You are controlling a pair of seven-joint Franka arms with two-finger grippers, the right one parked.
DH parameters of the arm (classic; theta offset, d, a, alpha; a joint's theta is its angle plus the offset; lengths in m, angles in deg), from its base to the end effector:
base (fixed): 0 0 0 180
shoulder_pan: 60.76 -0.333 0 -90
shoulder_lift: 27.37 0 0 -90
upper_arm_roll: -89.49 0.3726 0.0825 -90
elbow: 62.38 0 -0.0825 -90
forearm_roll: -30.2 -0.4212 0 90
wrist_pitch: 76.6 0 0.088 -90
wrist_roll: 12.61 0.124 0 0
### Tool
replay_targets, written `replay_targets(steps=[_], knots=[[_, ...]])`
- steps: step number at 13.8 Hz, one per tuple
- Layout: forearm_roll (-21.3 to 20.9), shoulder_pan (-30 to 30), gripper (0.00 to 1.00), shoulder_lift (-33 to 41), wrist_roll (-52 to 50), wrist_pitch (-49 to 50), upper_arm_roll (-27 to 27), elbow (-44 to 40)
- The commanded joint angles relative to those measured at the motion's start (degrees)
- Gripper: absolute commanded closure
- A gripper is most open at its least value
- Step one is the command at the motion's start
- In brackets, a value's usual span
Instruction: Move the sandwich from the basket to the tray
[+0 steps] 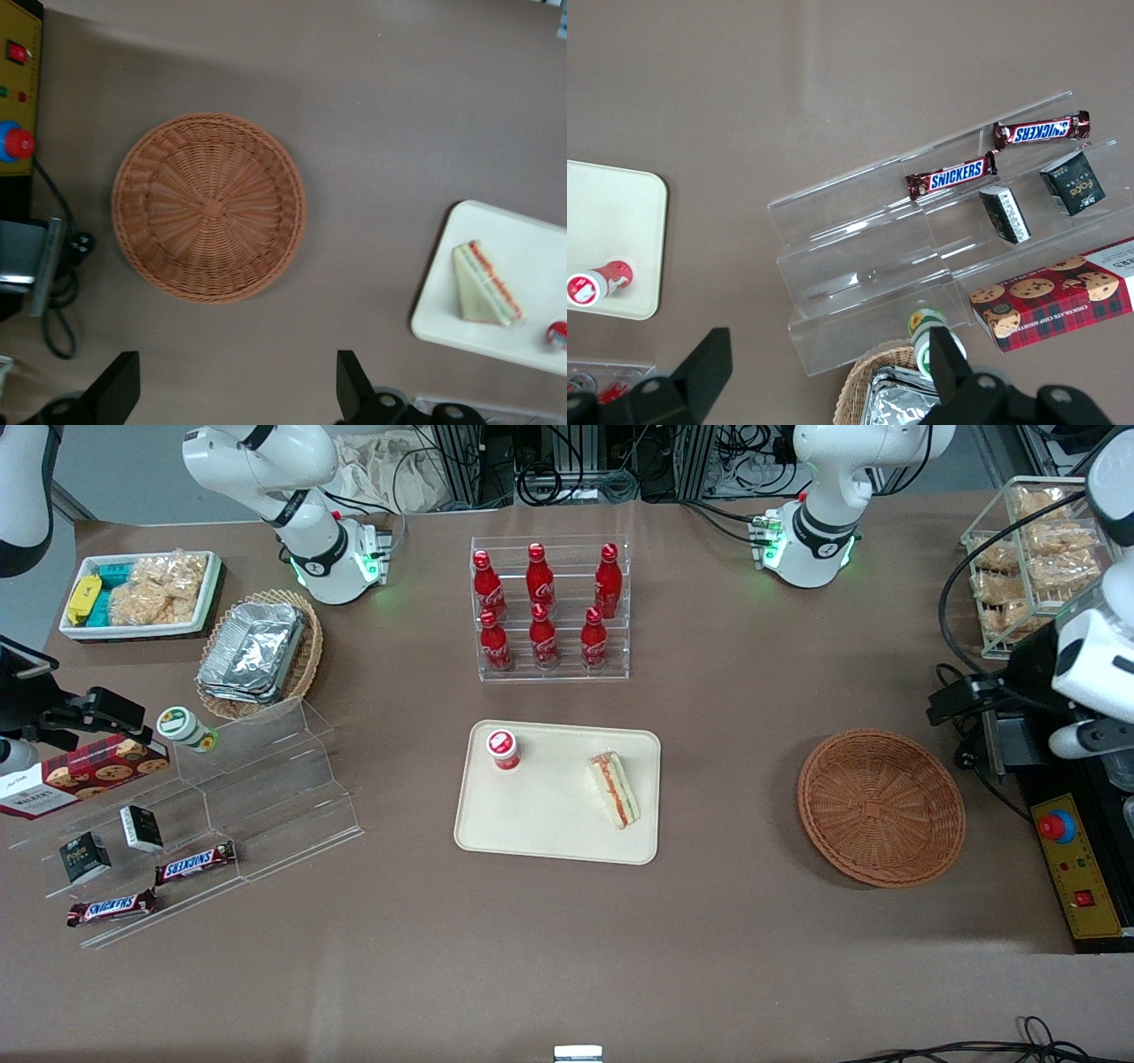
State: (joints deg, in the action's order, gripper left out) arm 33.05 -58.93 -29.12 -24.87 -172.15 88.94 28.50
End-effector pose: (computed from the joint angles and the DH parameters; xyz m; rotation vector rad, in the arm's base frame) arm 0.6118 -0.0311 0.6468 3.0729 0.2711 0.0682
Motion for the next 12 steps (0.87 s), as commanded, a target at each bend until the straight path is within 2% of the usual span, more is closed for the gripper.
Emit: replay_targets(steps=[1, 6, 9, 12], knots=[[0.93, 1.16, 0.00, 5.86, 3.65, -1.12, 2.13, 6.74], [0.23, 1.16, 0.00, 14.39, 3.74, -10.08, 3.27, 19.05], [-0.12, 1.16, 0.00, 14.40, 3.65, -10.10, 3.54, 18.81], [-3.63, 1.25, 0.00, 13.79, 2.61, -10.10, 2.84, 18.10]])
